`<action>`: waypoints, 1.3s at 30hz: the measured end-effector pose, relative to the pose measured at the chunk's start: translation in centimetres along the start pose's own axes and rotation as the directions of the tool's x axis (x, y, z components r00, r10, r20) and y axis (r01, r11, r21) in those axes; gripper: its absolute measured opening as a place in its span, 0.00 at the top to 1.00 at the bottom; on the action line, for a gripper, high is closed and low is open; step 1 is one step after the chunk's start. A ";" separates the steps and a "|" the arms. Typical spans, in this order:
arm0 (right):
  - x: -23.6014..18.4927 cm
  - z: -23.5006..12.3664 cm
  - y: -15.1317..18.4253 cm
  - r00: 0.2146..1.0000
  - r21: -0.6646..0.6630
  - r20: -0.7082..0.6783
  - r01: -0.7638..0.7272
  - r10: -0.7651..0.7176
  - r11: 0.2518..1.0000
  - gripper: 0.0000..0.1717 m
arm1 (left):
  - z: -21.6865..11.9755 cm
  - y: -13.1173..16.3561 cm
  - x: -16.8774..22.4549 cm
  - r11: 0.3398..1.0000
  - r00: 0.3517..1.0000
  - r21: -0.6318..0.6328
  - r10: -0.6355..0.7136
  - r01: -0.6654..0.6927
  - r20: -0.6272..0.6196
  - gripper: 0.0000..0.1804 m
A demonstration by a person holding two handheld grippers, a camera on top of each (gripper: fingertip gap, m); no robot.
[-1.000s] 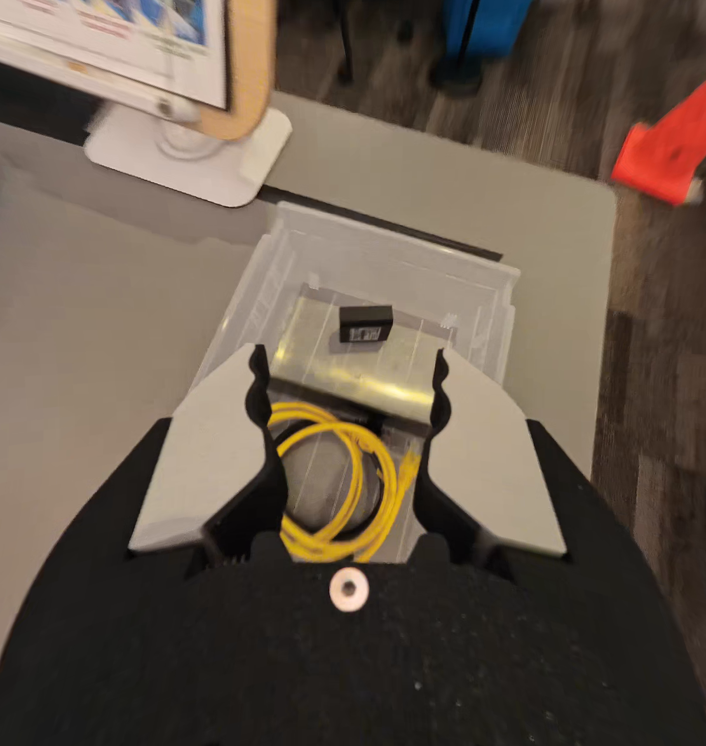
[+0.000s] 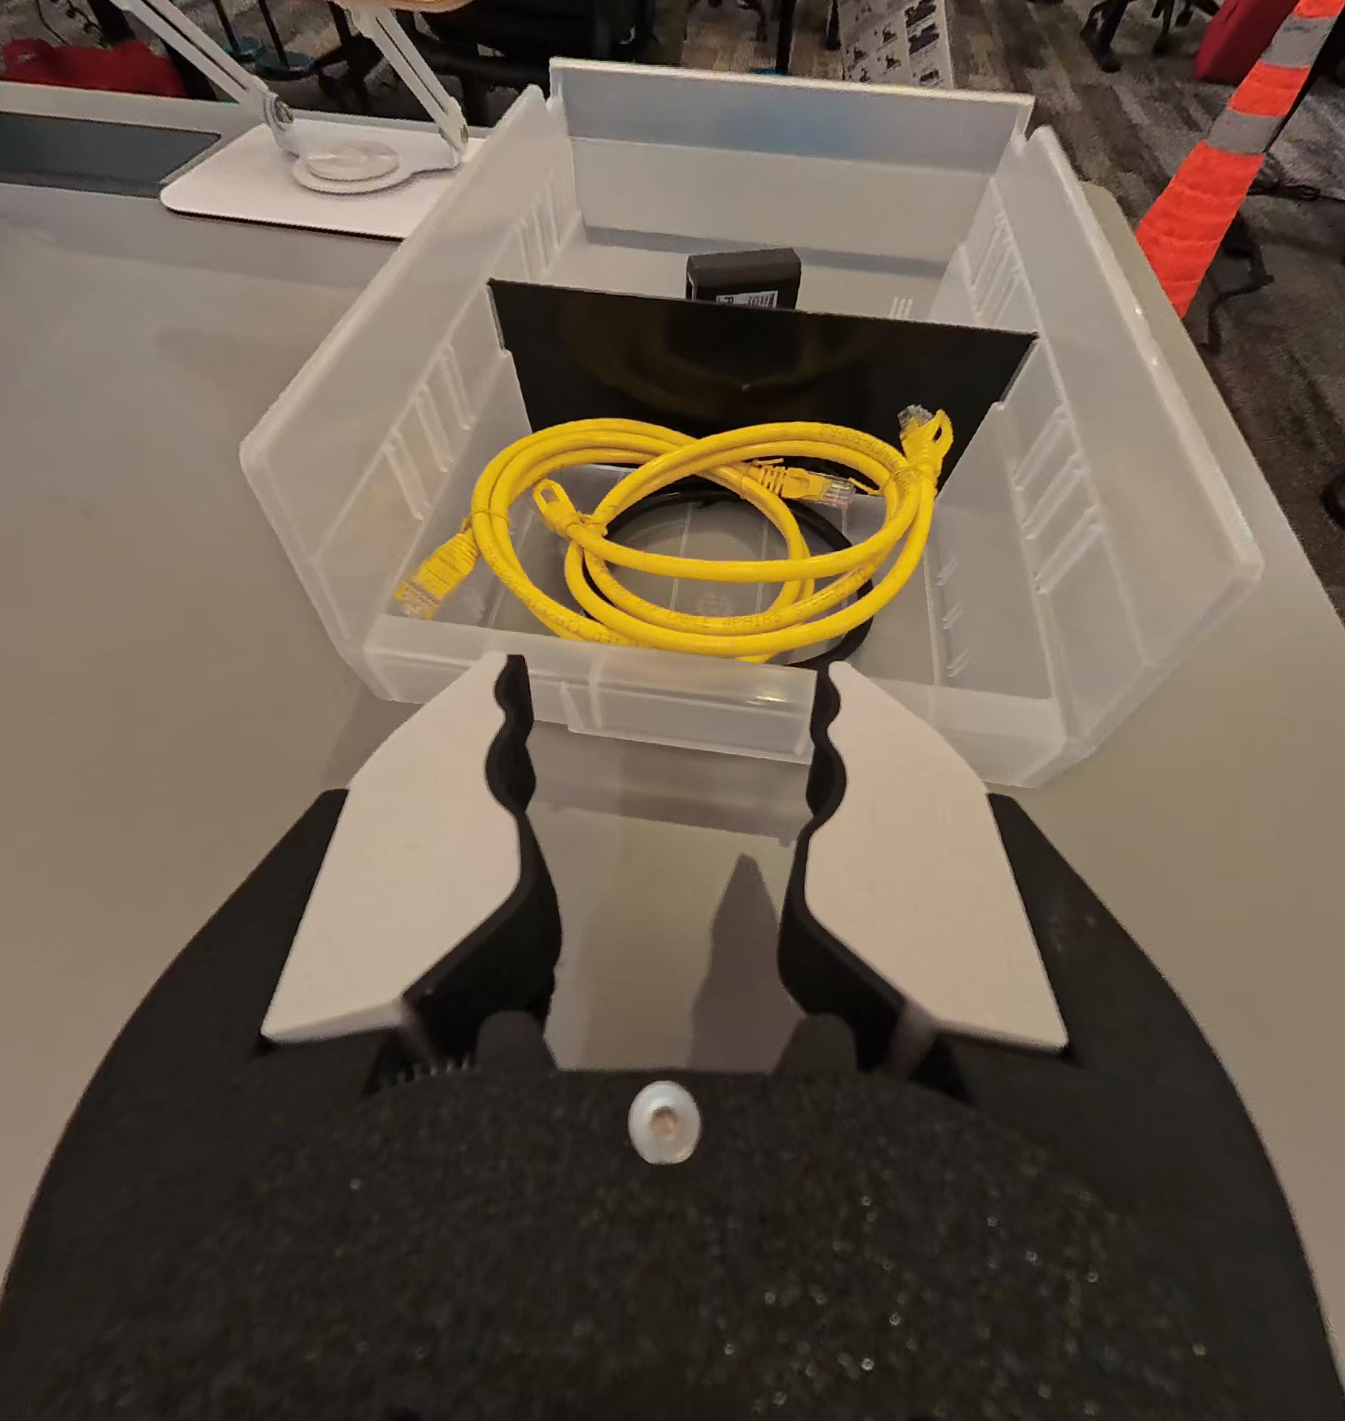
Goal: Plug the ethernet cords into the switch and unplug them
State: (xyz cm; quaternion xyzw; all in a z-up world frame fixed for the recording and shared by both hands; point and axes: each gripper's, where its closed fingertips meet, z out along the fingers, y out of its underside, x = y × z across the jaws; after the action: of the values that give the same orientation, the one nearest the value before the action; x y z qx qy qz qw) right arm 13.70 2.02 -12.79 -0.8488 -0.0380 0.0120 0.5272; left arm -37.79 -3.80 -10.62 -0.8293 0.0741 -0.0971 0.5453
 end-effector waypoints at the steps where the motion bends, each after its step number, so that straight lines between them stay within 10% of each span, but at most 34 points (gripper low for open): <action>1: 0.1 0.1 0.0 1.000 -0.004 -0.006 0.007 -0.007 1.000 0.60 | 0.1 -0.1 0.2 1.000 1.000 0.003 0.019 -0.019 0.003 0.65; 12: 0.1 0.0 0.2 0.999 -0.005 -0.024 0.036 -0.036 0.999 0.58 | 1.1 1.6 4.7 0.986 0.986 -0.039 0.163 -0.165 -0.036 0.65; 20: 6.5 -1.0 -0.1 0.990 0.045 -0.122 -0.066 0.072 0.997 0.55 | 7.8 1.2 31.3 0.970 0.872 -0.124 0.126 -0.208 -0.474 0.61; 24: 8.5 -0.7 0.1 0.983 0.068 -0.106 -0.145 0.151 0.987 0.55 | 15.3 -0.4 38.1 0.955 0.908 -0.069 0.250 -0.289 -0.336 0.61; 31: 10.0 2.1 -1.0 0.978 0.063 -0.078 -0.190 0.194 0.980 0.60 | 21.9 -1.2 40.0 0.976 0.966 -0.196 0.044 -0.096 -0.255 0.87; 35: 10.0 2.8 -0.6 0.981 0.009 -0.125 -0.150 0.150 0.989 0.98 | 23.1 -2.0 37.9 0.976 0.982 -0.202 0.039 -0.077 -0.185 0.94; 39: 7.9 2.1 -2.8 0.982 0.067 -0.169 -0.080 0.090 0.995 0.99 | 22.0 -3.5 35.5 0.980 0.991 -0.166 0.088 -0.105 -0.105 0.98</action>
State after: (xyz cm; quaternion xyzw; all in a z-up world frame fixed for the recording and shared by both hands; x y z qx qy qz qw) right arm 21.29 5.72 -10.99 -0.8313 0.0442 -0.0375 0.5527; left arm 2.07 9.06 -13.02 -0.8629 0.1489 -0.1040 0.4717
